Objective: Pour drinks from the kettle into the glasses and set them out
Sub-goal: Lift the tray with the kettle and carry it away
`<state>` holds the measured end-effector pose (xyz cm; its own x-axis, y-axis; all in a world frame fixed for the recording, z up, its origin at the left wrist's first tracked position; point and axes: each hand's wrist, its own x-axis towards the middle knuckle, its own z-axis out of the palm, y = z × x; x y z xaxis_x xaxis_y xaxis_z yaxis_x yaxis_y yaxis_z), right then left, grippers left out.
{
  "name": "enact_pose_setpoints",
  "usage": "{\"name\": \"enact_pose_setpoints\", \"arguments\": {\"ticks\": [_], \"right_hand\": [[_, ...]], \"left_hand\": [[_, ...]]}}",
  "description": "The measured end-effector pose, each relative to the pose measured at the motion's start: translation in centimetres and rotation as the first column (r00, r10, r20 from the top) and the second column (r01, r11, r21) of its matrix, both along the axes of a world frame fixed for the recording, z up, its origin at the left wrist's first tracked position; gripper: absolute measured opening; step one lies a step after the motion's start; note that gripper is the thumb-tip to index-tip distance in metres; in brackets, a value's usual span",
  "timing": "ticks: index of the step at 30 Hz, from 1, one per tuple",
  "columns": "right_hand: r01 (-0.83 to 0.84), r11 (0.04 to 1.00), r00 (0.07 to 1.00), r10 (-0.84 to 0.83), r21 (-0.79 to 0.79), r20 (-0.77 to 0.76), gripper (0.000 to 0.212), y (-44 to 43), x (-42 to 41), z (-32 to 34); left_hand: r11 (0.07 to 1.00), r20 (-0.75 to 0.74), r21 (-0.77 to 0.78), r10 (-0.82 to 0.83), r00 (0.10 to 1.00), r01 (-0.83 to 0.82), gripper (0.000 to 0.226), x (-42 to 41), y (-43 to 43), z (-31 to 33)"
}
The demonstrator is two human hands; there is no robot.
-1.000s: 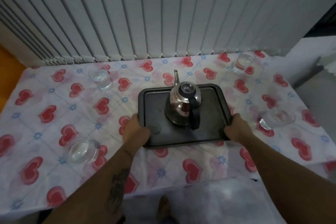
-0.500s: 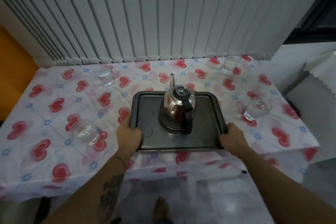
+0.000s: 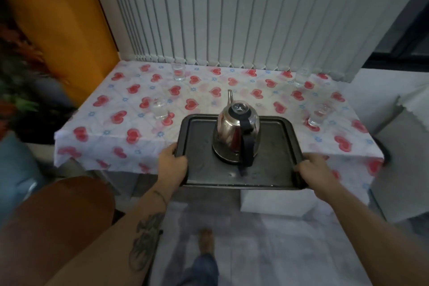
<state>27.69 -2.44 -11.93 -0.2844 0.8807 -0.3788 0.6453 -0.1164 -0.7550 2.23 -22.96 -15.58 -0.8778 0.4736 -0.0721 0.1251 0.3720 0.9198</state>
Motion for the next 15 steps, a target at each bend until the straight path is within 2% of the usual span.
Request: {"name": "enact_pose_setpoints", "arguments": {"ticks": [5, 10, 15], "right_hand": [[-0.064, 0.997, 0.998, 0.065, -0.033, 0.005, 0.029, -6.8, 2.2, 0.9], [-0.097, 0.99, 0.995, 0.097, -0.104, -0.009, 0.021, -12.0, 1.2, -0.1], [-0.185, 0.974, 0.983, 0.185, -0.128, -0.006, 0.011, -17.6, -3.6, -1.7]], "left_hand": [[0.996, 0.114, -0.088, 0.035, 0.993, -0.025, 0.051, 1.5, -7.8, -0.5], [0.992, 0.122, -0.113, 0.077, 0.989, -0.064, 0.049, 1.0, -14.7, -0.1], [0.976, 0.115, -0.157, 0.17, 0.979, -0.151, 0.05, -2.4, -22.2, -0.1]]}}
